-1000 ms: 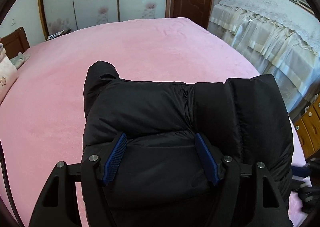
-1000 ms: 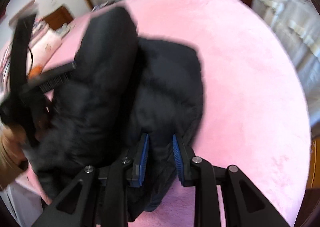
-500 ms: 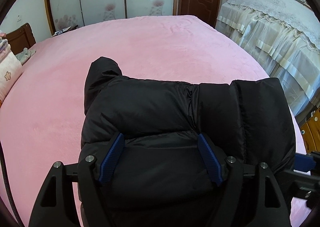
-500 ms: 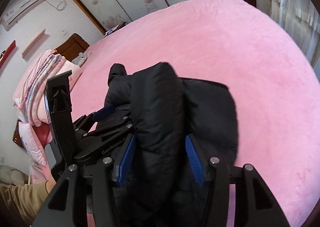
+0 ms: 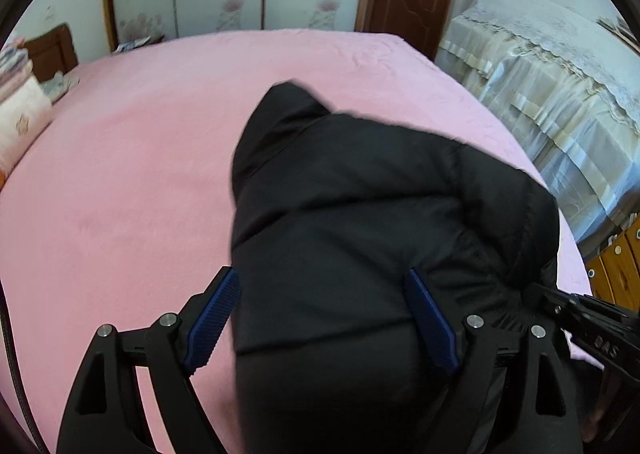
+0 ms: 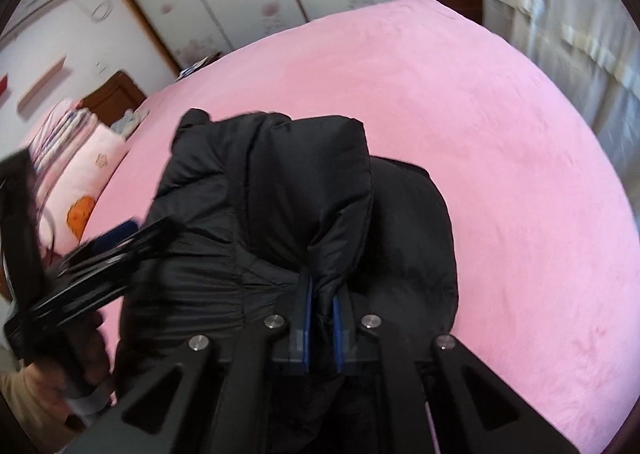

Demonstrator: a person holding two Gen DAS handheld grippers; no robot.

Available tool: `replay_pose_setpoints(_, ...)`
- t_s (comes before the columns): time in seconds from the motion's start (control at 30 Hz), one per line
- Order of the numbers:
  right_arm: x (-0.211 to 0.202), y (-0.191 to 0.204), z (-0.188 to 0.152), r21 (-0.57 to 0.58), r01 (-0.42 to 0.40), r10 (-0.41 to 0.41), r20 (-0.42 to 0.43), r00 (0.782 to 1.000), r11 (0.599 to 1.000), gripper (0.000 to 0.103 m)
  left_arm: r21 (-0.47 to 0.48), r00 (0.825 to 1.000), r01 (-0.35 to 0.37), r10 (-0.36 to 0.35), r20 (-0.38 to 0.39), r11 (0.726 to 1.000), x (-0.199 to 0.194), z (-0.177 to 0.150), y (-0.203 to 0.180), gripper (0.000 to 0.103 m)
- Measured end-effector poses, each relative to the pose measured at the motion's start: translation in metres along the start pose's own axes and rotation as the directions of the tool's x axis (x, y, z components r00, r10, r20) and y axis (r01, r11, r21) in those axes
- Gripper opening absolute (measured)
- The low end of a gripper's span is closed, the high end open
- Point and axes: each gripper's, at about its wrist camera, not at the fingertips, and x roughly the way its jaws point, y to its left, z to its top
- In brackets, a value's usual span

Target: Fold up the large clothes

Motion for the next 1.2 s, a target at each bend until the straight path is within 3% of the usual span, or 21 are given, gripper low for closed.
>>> replay_pose_setpoints(0.17, 0.021, -0.014, -0.015, 0.050, 0.029, -0.029, 0.005, 1.000, 0.998, 0.012, 0.001, 1.000, -0.014, 0.014, -0.008, 1.000, 0.017, -0.010, 0.004, 0.090)
replay_pose_setpoints(0.3, 0.038, -0.027, -0.033, 0.097, 0.058, -0.059, 0.012, 0.998, 0.994, 0.011, 0.054, 1.000, -0.024, 0.024, -0.003, 0.998, 0.029, -0.014, -0.006, 0.092)
replay_pose_setpoints(0.57, 0.053, -0.030, -0.052, 0.102, 0.096, -0.099, 0.024, 0.995, 0.990, 0.011, 0.061, 0.999, -0.038, 0.038, 0.001, 0.997, 0.053, -0.025, 0.001, 0.099)
replay_pose_setpoints(0.93, 0.058, -0.021, -0.034, 0.049, 0.130, -0.130, -0.011, 0.991, 0.990, 0.013, 0.043, 0.998, -0.019, 0.022, -0.058, 0.999, 0.058, -0.017, 0.008, 0.103)
replay_pose_setpoints(1.2, 0.027, 0.003, -0.012, 0.004, 0.163, -0.163, -0.008, 0.987, 0.987, 0.027, 0.032, 0.996, -0.034, 0.036, -0.082, 0.999, 0.036, -0.007, 0.009, 0.102)
